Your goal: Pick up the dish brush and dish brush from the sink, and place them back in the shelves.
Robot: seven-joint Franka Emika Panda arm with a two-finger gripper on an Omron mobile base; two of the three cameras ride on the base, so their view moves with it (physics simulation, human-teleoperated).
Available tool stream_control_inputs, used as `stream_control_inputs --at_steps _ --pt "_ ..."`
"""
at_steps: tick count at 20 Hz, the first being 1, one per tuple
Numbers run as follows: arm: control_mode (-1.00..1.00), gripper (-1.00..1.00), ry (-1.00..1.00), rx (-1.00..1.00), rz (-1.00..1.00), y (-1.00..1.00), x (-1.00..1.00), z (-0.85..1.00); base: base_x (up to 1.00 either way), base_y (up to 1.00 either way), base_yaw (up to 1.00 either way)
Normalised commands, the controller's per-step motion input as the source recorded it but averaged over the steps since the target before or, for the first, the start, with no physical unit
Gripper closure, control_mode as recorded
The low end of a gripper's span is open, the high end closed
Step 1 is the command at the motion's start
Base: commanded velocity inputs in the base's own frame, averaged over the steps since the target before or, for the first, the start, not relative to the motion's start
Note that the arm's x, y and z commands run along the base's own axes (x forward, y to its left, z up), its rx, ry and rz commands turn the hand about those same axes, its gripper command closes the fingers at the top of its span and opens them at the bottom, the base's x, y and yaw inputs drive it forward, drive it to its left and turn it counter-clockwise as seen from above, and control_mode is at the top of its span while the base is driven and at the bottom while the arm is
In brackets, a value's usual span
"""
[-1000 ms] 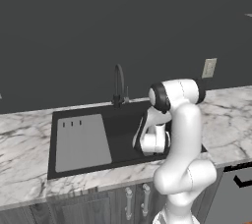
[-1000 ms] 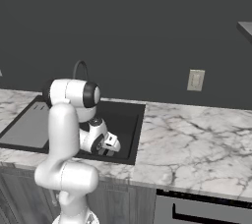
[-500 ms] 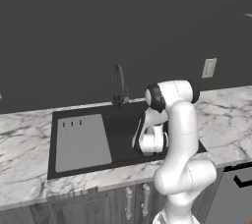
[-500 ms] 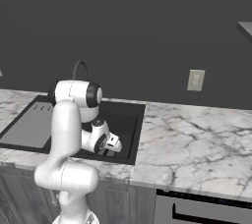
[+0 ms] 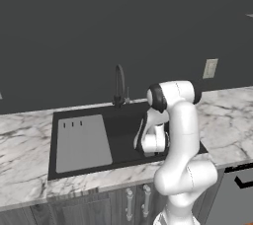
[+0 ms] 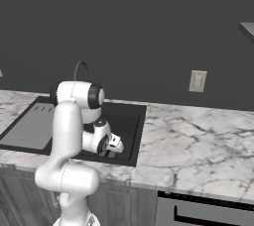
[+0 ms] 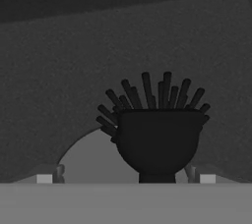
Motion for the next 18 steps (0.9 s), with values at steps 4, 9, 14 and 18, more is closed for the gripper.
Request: stream_control_inputs --at_steps 4,9,14,18 --pt "-1.0 -1.0 0.0 0.0 0.0 -0.14 0.19 -0.28 0.0 0.0 0.0" --pt "-1.0 1.0 0.0 0.0 0.0 -0.01 0.05 -0.23 0.0 0.0 0.0" --pt "-1.0 1.0 0.01 0.0 0.0 0.0 0.0 0.0 0.0 0.0 0.0" --pt "-1.0 1.0 0.0 0.0 0.01 -0.07 0.0 0.0 0.0 0.0 0.0"
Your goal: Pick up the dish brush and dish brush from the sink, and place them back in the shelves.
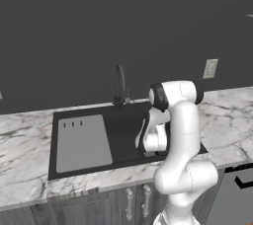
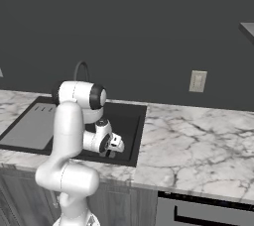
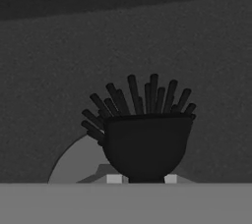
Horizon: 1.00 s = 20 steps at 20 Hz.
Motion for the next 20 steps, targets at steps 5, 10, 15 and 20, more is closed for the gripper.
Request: stream_control_inputs --at_steps 5,10,15,20 --pt "-1.0 1.0 -0.03 0.0 0.02 -0.31 0.03 0.28 0.0 0.0 0.0" --pt "-1.0 1.0 -0.1 0.0 0.01 -0.13 0.0 0.72 0.0 0.0 0.0" --pt "-1.0 1.0 -0.1 0.0 0.01 -0.1 -0.13 0.82 0.0 0.0 0.0" --pt "-1.0 1.0 -0.07 0.0 0.0 -0.02 -0.27 0.83 0.0 0.0 0.0"
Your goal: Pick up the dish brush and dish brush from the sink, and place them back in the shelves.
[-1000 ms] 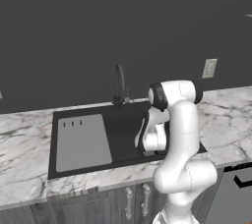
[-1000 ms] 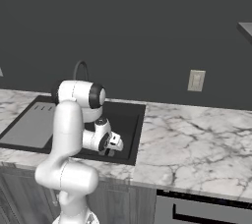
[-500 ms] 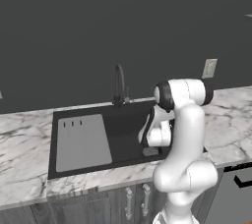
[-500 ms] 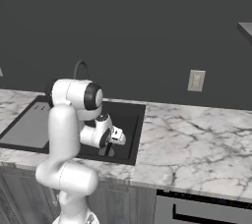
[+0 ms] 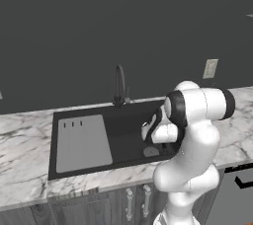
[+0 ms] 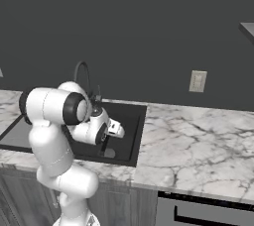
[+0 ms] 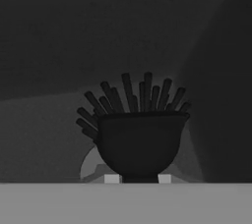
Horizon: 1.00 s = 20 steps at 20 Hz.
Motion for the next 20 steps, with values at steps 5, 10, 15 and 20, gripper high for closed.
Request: stream_control_inputs --at_steps 5,10,15,20 --pt "-1.0 1.0 -0.05 0.0 0.0 0.0 -0.36 0.84 0.0 0.0 0.0" --pt "-1.0 1.0 -0.04 0.0 0.0 -0.09 -0.31 0.88 0.0 0.0 0.0" --pt "-1.0 1.0 0.0 0.0 0.0 -0.07 -0.3 0.89 0.0 0.0 0.0" --pt "-1.0 1.0 0.0 0.0 0.0 0.0 -0.32 0.78 0.0 0.0 0.0"
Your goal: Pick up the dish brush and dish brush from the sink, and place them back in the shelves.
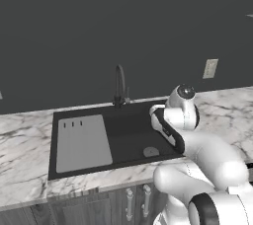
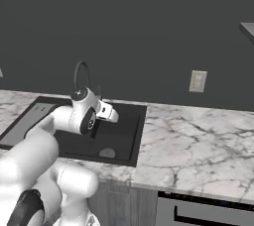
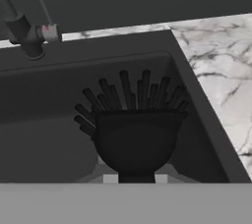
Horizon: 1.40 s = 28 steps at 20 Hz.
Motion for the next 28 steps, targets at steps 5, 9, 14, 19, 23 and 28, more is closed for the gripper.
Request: stream_control_inputs --at_steps 5,9,14,19,23,28 --pt "-1.0 1.0 0.0 0.0 0.01 0.0 -0.34 0.59 0.0 0.0 0.0" --pt "-1.0 1.0 0.0 0.0 0.03 0.0 -0.38 0.6 0.0 0.0 0.0" --pt "-1.0 1.0 0.0 0.0 0.03 0.0 -0.38 0.65 0.0 0.0 0.0" --pt "-1.0 1.0 0.0 0.0 0.03 0.0 -0.41 0.67 0.0 0.0 0.0" --pt "-1.0 1.0 0.0 0.0 0.02 0.0 -0.35 0.55 0.0 0.0 0.0" --pt "-1.0 1.0 0.0 0.0 0.02 0.0 -0.39 0.52 0.0 0.0 0.0"
